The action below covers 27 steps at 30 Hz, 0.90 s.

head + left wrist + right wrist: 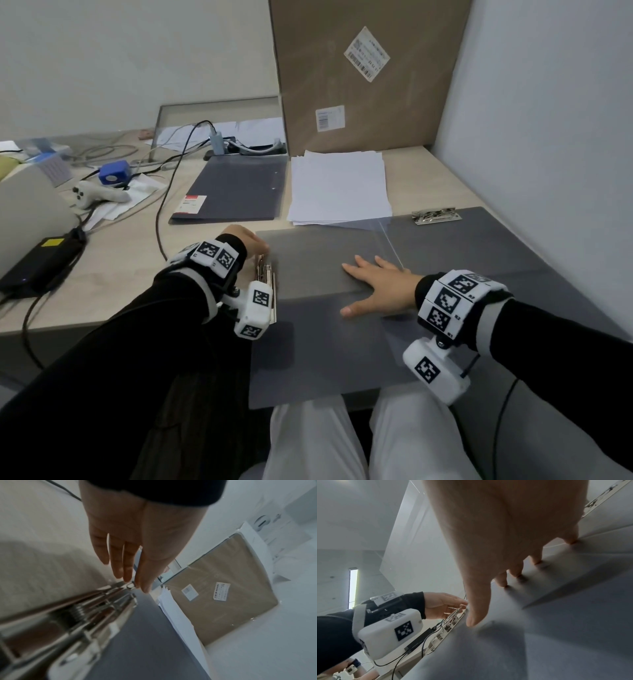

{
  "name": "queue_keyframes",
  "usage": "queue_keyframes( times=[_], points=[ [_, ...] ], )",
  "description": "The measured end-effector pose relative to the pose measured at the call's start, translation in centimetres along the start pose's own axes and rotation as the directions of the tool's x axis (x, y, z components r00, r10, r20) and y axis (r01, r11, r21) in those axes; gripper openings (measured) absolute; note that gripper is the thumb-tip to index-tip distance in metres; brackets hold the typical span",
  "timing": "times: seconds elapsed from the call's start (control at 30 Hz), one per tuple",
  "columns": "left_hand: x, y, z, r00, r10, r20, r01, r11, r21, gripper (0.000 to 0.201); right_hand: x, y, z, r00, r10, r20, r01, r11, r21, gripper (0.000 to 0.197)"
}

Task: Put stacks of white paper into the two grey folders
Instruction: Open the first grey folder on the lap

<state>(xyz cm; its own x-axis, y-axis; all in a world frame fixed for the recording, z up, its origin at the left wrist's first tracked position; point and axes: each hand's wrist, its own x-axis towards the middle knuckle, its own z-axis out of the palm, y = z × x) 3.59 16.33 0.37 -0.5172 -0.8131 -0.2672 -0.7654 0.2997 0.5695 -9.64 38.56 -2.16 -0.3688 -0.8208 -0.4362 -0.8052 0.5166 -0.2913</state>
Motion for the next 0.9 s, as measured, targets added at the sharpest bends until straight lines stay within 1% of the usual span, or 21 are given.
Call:
queue_keyframes(
  times=[0.1,0.17,0.2,0.27,0.33,0.4,0.47,0.53,0.6,0.73,0.8,0.9],
  points=[
    [-0.6,1.7,-0.4,0.994,0.103,-0.037,-0.104,0.995,-0.006,0.032,-0.1,0.6,-1.2,0.993,-0.064,-0.099,0.061,0.998,-0.032,0.081],
    [-1.0,3.2,0.3,0.983,0.185,-0.007,-0.185,0.983,-0.021,0.033,-0.2,1.8,-2.5,0.985,-0.056,-0.164,0.046,0.997,-0.065,0.077],
    [-1.3,4.0,1.0,0.976,0.216,0.022,-0.215,0.976,-0.024,0.034,-0.2,2.8,-3.2,0.982,-0.025,-0.185,0.011,0.997,-0.075,0.077],
    [-1.8,5.6,2.7,0.960,0.264,0.091,-0.266,0.964,0.006,0.035,-0.4,5.2,-4.3,0.977,0.080,-0.195,-0.096,0.993,-0.071,0.079],
    [-2.6,7.1,4.7,0.940,0.296,0.170,-0.313,0.946,0.085,0.041,-0.6,7.7,-4.6,0.967,0.192,-0.167,-0.201,0.979,-0.040,0.081],
    [-3.3,8.2,6.4,0.922,0.310,0.231,-0.343,0.931,0.121,0.049,-0.9,9.6,-4.4,0.962,0.253,-0.104,-0.255,0.967,0.001,0.083],
    [-3.6,8.9,7.9,0.905,0.322,0.277,-0.364,0.924,0.115,0.054,-1.2,10.4,-3.7,0.967,0.251,-0.046,-0.249,0.967,0.047,0.086],
    [-3.8,9.6,9.1,0.888,0.335,0.315,-0.386,0.915,0.115,0.056,-1.8,10.6,-2.9,0.970,0.238,-0.040,-0.236,0.970,0.054,0.086],
    [-3.9,10.1,9.8,0.877,0.347,0.333,-0.405,0.906,0.122,0.057,-2.5,10.2,-2.3,0.976,0.215,-0.044,-0.215,0.977,0.007,0.086],
    [-4.0,10.6,10.6,0.855,0.369,0.365,-0.448,0.879,0.162,0.062,-4.1,9.1,-1.8,0.988,0.152,-0.006,-0.152,0.986,-0.074,0.082],
    [-4.1,10.7,11.0,0.836,0.369,0.406,-0.486,0.842,0.235,0.061,-4.1,9.2,-2.0,0.991,0.134,-0.031,-0.136,0.988,-0.078,0.078],
    [-4.1,10.4,11.4,0.824,0.318,0.469,-0.516,0.764,0.389,0.076,-3.2,9.7,-2.9,0.981,0.110,-0.157,-0.117,0.992,-0.038,0.076]
  ],
)
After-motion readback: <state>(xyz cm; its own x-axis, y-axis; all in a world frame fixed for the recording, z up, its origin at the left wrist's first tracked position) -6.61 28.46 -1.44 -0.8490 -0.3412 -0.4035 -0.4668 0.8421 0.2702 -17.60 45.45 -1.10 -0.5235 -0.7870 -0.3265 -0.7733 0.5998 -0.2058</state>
